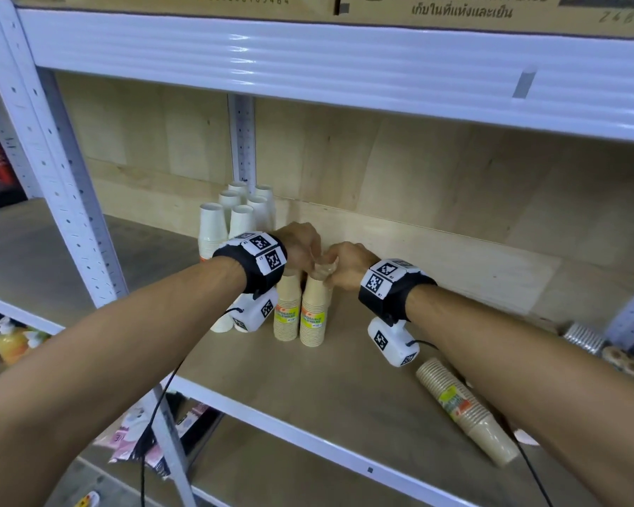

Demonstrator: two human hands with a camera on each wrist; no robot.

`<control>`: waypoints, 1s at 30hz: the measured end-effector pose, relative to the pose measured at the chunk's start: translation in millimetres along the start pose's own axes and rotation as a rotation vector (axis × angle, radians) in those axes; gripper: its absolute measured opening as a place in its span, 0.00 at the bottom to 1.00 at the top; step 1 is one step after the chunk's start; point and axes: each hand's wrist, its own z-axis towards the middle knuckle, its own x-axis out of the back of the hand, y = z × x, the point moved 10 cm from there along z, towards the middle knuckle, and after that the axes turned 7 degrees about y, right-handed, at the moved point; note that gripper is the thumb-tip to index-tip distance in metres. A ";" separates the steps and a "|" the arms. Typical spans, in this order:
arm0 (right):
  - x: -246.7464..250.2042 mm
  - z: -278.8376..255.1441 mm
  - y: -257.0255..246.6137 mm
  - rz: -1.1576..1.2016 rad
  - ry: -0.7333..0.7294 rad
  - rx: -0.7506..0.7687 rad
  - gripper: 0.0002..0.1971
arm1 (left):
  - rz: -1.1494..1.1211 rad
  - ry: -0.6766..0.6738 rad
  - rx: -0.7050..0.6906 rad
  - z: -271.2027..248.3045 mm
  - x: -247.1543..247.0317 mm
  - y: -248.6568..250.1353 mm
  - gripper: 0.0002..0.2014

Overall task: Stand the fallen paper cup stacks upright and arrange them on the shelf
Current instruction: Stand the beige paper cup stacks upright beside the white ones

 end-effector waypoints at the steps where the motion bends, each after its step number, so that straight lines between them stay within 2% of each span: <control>1: 5.4 -2.2 6.9 -0.009 0.012 -0.019 0.24 | -0.021 0.021 -0.010 2.6 2.6 5.2 0.15; 4: 21.6 -13.1 30.6 -0.041 0.027 -0.071 0.21 | -0.033 0.038 -0.063 10.8 1.8 25.4 0.16; 9: 45.8 -35.6 83.8 -0.116 0.044 -0.193 0.21 | -0.068 0.001 -0.171 18.7 -14.6 75.0 0.17; 19: 81.9 -107.2 184.4 -0.207 0.051 -0.423 0.22 | -0.098 -0.131 -0.418 8.3 -62.0 187.4 0.19; 26: 73.0 -145.4 229.7 -0.241 0.030 -0.557 0.19 | -0.129 -0.262 -0.546 -11.9 -113.9 237.5 0.21; 30: 45.0 -149.8 250.1 -0.118 0.044 -0.581 0.26 | -0.133 -0.331 -0.582 -23.4 -145.2 245.9 0.21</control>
